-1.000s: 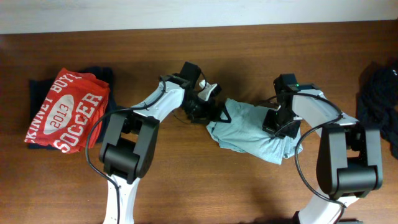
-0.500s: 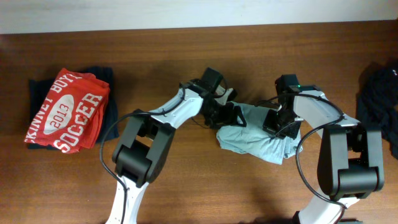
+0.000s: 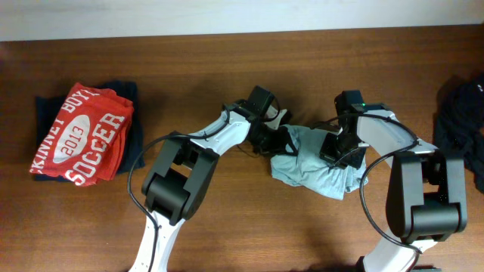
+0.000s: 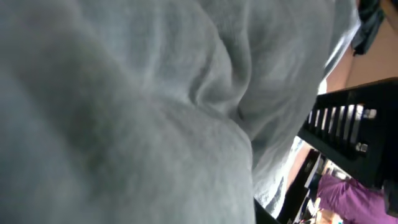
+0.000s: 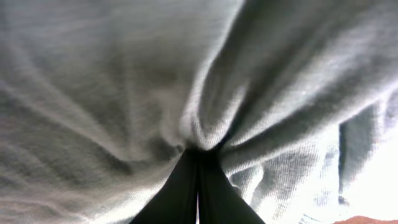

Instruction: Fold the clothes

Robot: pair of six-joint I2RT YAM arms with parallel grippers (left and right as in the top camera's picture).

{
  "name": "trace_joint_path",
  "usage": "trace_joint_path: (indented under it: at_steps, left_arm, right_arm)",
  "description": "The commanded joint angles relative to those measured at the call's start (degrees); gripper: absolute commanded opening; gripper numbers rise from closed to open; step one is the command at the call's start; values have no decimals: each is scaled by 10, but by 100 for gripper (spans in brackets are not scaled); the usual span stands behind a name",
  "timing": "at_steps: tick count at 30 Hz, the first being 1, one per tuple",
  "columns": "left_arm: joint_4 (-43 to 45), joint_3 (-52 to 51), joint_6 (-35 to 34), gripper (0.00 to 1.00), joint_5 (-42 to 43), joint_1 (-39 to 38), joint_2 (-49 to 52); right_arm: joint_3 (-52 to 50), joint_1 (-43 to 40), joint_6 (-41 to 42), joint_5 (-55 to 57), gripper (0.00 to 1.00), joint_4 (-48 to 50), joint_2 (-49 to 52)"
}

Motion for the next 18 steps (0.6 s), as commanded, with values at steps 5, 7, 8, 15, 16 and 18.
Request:
trace_joint_path:
  at_steps: [5, 7, 8, 15, 16, 18]
  left_arm:
    - [22, -6, 70, 8, 78, -14, 16]
    - [23, -7, 78, 0, 90, -13, 16]
    - [24, -6, 82, 0, 97, -12, 16]
    - [-1, -6, 106, 0, 135, 32, 7]
    - [-12, -6, 114, 1, 135, 41, 3]
    - [-42, -6, 146, 1, 133, 63, -13]
  right_arm:
    - [-18, 1, 5, -23, 4, 19, 19]
    - [-18, 1, 5, -23, 4, 19, 19]
    - [-18, 1, 5, -23, 4, 19, 19]
    - [-7, -12, -68, -23, 4, 15, 4]
    - [-4, -16, -72, -24, 4, 15, -4]
    - [0, -23, -81, -23, 4, 15, -30]
